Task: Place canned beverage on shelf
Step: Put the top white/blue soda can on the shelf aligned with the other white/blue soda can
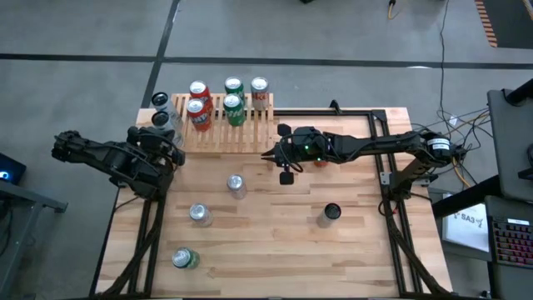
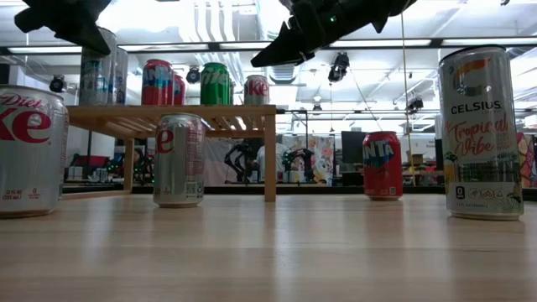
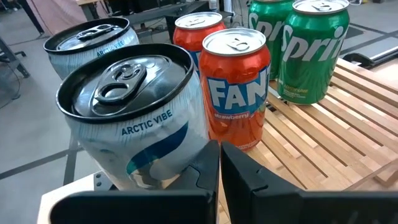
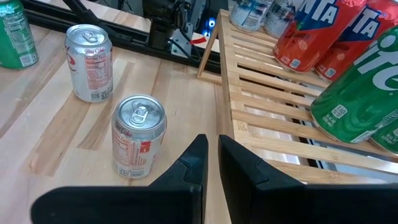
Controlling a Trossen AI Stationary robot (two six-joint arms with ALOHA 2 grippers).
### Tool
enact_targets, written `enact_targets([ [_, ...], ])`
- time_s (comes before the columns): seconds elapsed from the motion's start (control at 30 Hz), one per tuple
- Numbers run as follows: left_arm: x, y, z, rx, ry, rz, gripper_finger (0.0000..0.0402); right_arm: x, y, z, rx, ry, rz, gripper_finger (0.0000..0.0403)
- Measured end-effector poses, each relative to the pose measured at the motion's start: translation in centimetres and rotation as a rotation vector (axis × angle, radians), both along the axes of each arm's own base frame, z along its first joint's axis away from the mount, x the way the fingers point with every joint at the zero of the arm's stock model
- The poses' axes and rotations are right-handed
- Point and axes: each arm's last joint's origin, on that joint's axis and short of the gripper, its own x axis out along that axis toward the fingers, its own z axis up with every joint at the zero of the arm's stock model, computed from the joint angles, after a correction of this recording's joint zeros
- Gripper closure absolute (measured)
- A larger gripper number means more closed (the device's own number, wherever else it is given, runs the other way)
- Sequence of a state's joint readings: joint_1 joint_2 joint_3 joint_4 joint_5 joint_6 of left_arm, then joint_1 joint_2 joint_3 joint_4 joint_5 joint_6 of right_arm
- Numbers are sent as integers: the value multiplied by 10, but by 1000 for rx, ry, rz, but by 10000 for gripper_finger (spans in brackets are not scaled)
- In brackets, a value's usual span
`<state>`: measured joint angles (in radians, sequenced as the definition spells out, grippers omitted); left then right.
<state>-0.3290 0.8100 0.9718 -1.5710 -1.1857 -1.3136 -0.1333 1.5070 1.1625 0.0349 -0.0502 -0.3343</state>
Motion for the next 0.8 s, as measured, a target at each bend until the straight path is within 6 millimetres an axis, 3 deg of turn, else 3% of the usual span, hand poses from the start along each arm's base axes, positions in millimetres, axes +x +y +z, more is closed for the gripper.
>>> enact_targets([
  [0.8,-1,0,0,-14,26,-21,401,0,0,0,-2,0,0,376],
])
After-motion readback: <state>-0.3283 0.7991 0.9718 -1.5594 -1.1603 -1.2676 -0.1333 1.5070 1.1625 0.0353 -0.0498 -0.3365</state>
